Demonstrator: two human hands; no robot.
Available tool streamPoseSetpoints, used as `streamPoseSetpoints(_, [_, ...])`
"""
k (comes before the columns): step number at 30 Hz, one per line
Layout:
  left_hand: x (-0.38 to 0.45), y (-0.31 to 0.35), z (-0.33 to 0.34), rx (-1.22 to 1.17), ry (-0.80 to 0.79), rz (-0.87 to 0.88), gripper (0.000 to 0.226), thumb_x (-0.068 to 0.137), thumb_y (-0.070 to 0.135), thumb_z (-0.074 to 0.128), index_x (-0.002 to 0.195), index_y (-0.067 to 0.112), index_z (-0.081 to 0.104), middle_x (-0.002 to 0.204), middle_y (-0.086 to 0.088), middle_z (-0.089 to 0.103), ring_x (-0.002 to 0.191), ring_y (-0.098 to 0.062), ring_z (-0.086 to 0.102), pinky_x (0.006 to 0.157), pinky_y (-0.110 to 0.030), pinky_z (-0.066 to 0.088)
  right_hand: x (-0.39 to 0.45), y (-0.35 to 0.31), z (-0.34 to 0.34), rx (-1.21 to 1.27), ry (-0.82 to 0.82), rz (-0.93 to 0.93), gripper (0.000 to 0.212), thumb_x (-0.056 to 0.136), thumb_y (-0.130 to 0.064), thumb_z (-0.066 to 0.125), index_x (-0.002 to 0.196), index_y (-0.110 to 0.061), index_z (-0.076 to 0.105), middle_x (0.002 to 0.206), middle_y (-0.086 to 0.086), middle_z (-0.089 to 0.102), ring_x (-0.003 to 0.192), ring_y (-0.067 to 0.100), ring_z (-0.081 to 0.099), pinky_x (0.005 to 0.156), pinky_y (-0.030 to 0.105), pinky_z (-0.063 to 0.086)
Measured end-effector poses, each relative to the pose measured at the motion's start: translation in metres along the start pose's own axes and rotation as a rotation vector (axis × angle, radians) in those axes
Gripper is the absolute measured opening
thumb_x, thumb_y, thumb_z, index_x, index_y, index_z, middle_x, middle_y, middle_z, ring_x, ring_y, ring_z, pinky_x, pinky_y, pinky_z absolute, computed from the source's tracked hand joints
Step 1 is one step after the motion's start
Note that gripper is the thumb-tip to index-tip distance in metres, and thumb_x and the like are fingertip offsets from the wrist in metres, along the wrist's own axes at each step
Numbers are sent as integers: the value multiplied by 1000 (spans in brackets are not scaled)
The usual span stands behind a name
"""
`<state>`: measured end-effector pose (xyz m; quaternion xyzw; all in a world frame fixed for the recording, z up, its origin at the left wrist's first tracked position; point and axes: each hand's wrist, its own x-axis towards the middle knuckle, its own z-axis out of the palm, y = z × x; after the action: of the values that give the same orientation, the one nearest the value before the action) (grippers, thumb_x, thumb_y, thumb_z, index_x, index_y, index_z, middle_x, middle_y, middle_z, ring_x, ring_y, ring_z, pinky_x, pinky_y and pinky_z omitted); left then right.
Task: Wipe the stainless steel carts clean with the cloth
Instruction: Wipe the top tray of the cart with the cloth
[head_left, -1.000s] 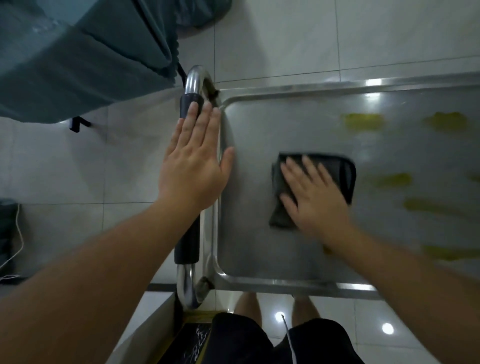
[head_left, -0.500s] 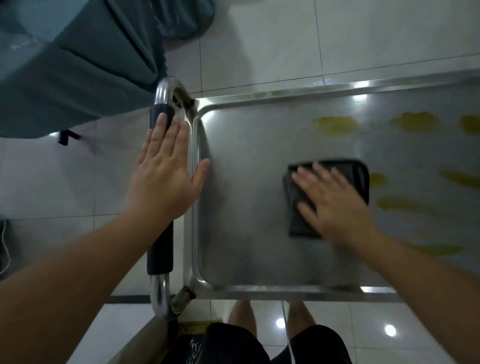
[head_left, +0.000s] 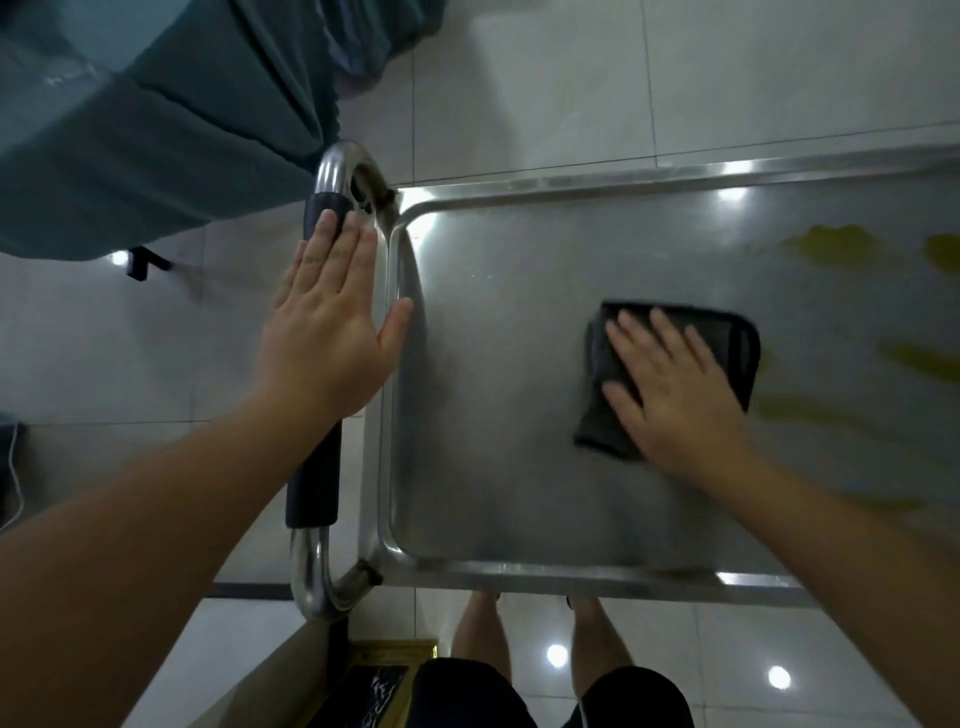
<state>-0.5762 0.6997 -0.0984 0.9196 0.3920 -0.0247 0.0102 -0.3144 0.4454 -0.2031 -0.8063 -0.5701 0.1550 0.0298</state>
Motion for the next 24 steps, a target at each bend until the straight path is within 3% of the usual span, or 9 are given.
streamPoseSetpoints(4, [1, -2, 2, -16, 7, 9, 78, 110, 61, 26, 170, 13, 11, 179, -5, 5, 163, -14, -9, 133, -41, 1, -150, 4, 31, -56, -106, -100, 67, 107, -57, 27, 166, -27, 20, 172, -5, 21, 160, 23, 15, 128, 48, 12])
streamPoseSetpoints(7, [1, -3, 4, -11, 14, 1, 80, 109, 63, 26, 170, 14, 11, 179, -5, 5, 163, -12, -10, 132, -39, -1, -171, 24, 30, -93, -182, -181, 66, 107, -58, 27, 166, -30, 20, 172, -8, 20, 160, 22, 16, 129, 45, 9])
streamPoseSetpoints(10, [2, -3, 4, -27, 14, 10, 82, 108, 66, 25, 170, 15, 12, 179, -4, 6, 163, -11, -11, 132, -38, -1, -128, 46, 20, -85, -151, -233, 66, 104, -56, 36, 164, -29, 29, 171, -7, 24, 159, 21, 19, 128, 47, 16])
streamPoseSetpoints(15, [2, -4, 5, -19, 15, 3, 84, 107, 68, 26, 170, 15, 13, 179, -4, 7, 163, -12, -10, 133, -43, 3, 3, 81, -16, -69, -46, -80, 68, 101, -56, 35, 163, -28, 32, 168, -3, 34, 157, 21, 25, 126, 45, 16])
streamPoseSetpoints(20, [3, -6, 7, 24, 24, 1, 84, 107, 69, 26, 170, 16, 11, 179, -3, 7, 163, -11, -10, 133, -45, 6, 127, 121, -59, -39, -82, 57, 80, 96, -68, 14, 166, -31, 13, 174, -6, 12, 160, 21, 9, 128, 44, 5])
streamPoseSetpoints(24, [3, -6, 7, 29, 18, -12, 83, 107, 69, 26, 170, 18, 9, 179, -2, 6, 163, -9, -11, 133, -43, 4, 129, 123, -60, -12, -59, 71, 80, 96, -68, 12, 167, -30, 10, 174, -7, 9, 161, 22, 5, 128, 44, 3])
